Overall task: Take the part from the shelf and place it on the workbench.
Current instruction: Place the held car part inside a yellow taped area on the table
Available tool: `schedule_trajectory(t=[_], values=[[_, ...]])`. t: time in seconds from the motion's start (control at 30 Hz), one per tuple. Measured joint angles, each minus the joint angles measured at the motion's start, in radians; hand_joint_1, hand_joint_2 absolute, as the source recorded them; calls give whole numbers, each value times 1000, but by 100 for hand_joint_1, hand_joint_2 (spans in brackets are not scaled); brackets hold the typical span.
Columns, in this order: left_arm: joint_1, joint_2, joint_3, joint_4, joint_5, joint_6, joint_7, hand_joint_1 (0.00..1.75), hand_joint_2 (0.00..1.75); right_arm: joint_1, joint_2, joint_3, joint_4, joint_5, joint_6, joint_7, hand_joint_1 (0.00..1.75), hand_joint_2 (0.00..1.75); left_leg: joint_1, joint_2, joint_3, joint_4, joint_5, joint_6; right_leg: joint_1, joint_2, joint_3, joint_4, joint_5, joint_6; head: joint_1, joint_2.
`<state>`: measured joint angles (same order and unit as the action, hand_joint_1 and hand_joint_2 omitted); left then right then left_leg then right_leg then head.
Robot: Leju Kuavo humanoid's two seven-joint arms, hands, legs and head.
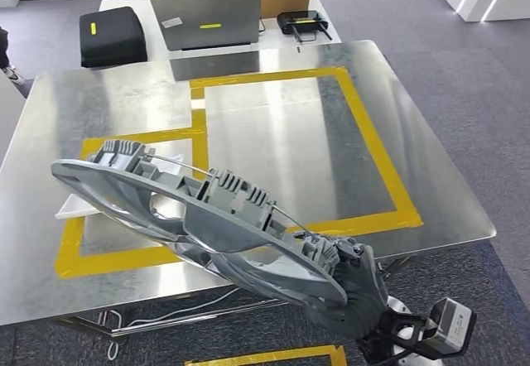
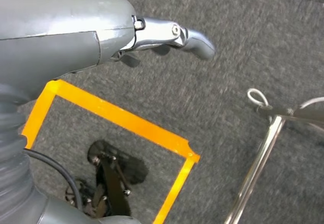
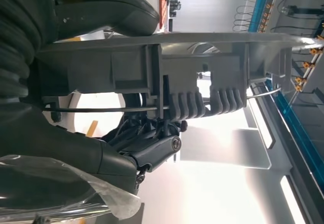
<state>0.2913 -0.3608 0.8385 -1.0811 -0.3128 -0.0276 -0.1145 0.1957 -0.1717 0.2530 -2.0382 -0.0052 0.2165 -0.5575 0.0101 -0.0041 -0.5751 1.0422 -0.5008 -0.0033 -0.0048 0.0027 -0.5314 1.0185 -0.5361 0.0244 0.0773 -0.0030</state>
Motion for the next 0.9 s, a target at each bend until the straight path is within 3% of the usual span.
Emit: schedule_trajectory(t=[0.07, 0.17, 0.43, 0.9], values=[[2, 0, 0, 0, 0, 0, 0, 0, 175, 0, 0, 1, 0, 0, 0, 0, 175, 175, -1, -1, -1, -3, 0, 2, 0, 0, 1, -3, 1, -4, 3, 0], [1, -1, 1, 0, 0, 0, 0, 0, 175, 0, 0, 1, 0, 0, 0, 0, 175, 175, -3, -1, 0, -3, -3, 7, -1, 0, 6, -12, 3, -1, 5, 0], [-1, -1, 1, 0, 0, 0, 0, 0, 175, 0, 0, 1, 0, 0, 0, 0, 175, 175, -7, -1, 1, -2, -6, 13, -5, 0, 8, -17, 4, 19, 5, 0], [0, -1, 1, 0, 0, 0, 0, 0, 175, 0, 0, 1, 0, 0, 0, 0, 175, 175, -4, -1, 3, -4, -5, 14, -4, 0, 8, -15, 2, 19, 4, 0]])
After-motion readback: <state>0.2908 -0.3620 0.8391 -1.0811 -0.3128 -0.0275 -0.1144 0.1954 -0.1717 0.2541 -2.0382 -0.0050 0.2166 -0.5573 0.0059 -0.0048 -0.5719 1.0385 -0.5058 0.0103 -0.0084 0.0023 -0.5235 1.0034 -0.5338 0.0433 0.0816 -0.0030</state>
